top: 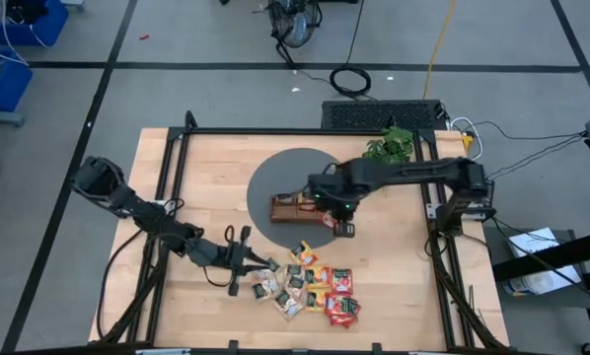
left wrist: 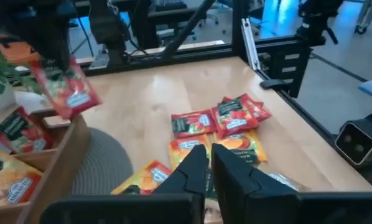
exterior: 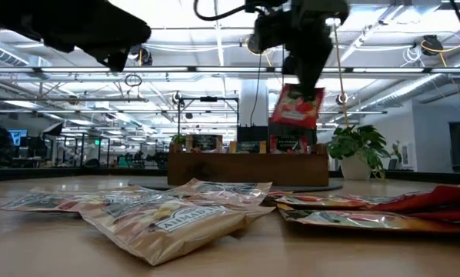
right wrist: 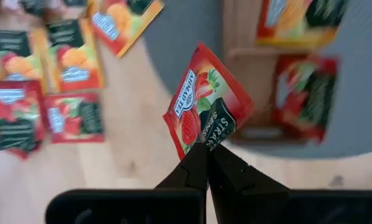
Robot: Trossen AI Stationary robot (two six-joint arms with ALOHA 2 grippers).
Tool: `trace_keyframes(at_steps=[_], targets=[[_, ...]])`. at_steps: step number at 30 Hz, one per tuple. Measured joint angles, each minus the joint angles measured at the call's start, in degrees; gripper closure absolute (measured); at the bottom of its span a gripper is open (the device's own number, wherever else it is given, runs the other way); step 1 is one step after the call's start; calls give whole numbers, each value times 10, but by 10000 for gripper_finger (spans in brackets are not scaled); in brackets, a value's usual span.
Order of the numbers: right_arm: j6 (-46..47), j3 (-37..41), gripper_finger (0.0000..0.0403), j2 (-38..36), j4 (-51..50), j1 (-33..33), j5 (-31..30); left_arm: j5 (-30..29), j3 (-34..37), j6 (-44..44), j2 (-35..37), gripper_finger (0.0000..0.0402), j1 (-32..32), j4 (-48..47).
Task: Pick & Place Tea
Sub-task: Put the red tea bag into the right section of the wooden organizer
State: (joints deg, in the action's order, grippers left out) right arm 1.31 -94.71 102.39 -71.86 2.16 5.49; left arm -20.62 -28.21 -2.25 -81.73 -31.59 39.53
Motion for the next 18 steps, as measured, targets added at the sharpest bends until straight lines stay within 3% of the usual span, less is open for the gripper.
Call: trace_keyframes(at_steps=[7,13,18], targets=[[-104,-48,403,59,-42,16,-61,1,0,9,0,360,-8,-4],[-134,-49,403,71,-65,36,-130,1,0,10,0,360,-7,8],[-149,-49,403,71,-51,51,-142,1,0,10,0,360,-7,5]])
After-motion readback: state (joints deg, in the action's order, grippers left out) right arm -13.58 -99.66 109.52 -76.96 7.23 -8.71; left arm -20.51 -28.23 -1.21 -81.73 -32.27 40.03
